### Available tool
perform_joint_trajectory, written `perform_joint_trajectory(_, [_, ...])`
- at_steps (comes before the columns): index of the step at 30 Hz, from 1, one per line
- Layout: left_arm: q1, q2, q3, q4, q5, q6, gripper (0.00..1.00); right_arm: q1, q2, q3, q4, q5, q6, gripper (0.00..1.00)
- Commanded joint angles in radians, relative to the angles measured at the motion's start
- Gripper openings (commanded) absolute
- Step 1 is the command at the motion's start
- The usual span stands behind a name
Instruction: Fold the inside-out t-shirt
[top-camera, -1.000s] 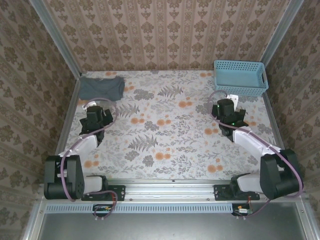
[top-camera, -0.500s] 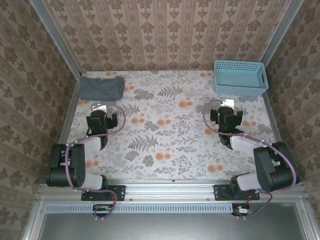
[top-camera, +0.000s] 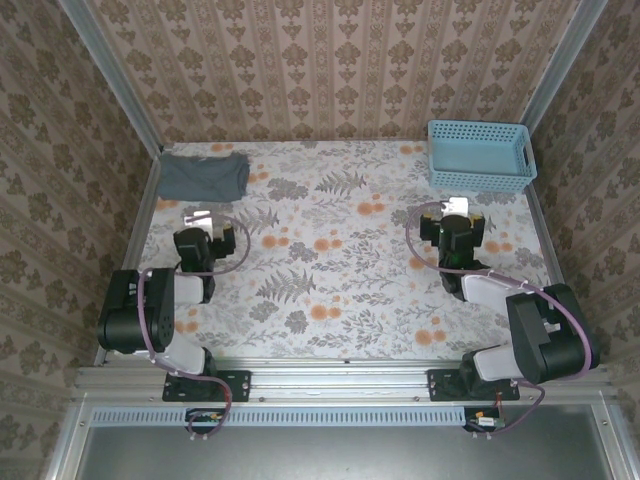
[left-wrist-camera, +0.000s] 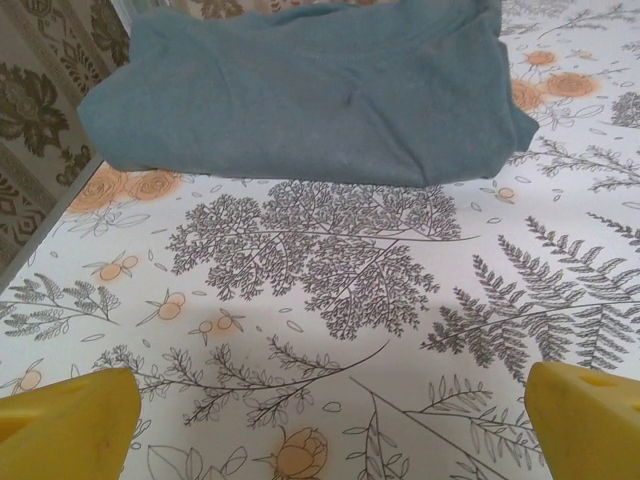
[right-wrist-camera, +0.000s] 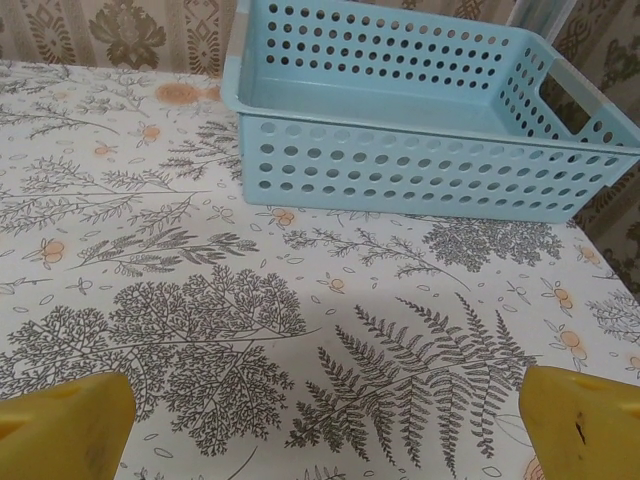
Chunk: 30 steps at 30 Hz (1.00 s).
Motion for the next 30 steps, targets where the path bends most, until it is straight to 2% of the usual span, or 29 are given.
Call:
perform_joint_trajectory(1, [-0.006, -0.003, 0.005, 0.044, -0.022, 0.023, 1.0, -0.029, -0.007, -0.021, 0.052, -0.048, 0.029, 1.0])
perform_joint_trajectory(19, [-0.006, -0.003, 0.005, 0.043, -0.022, 0.024, 1.0, -0.099, 0.107, -0.03, 0.176, -0.152, 0.07, 1.0])
perform_joint_trajectory(26, [-0.005, -0.002, 0.005, 0.043, -0.022, 0.024, 1.0, -0.104, 0.115, -0.015, 0.152, -0.17, 0.071, 1.0])
perform_joint_trajectory(30, [-0.006, -0.003, 0.005, 0.043, -0.022, 0.024, 1.0, -0.121, 0.116, -0.024, 0.168, -0.235, 0.068, 1.0])
